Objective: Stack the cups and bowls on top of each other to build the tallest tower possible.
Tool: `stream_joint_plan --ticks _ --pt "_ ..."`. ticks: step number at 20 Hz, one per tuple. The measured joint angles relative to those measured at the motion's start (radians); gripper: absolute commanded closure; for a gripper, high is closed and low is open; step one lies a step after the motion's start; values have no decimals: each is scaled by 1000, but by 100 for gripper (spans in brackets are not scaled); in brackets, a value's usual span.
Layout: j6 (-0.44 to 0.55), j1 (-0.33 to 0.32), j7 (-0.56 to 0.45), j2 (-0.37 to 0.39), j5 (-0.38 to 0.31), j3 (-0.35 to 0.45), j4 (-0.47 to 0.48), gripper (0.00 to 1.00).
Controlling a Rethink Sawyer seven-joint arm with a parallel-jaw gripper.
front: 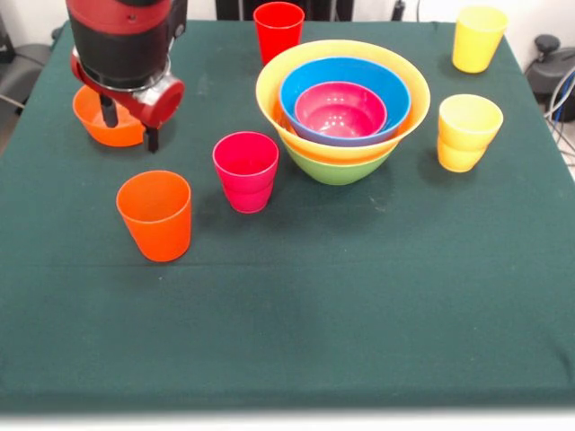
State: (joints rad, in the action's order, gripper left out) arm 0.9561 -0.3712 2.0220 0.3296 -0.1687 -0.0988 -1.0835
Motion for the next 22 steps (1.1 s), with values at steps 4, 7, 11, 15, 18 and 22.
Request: stream_joint_plan --ticks 4,7,11,15,18,22 --pt "71 18 0 -39 20 -12 72 0" --pt "115 26 0 -66 31 -17 124 0" --pt "160 32 0 -94 51 -22 186 0" --pt "195 36 0 -114 65 -28 232 0" --pt "223 37 0 -129 70 -33 273 0" --pt "262 40 0 -162 73 -43 349 0"
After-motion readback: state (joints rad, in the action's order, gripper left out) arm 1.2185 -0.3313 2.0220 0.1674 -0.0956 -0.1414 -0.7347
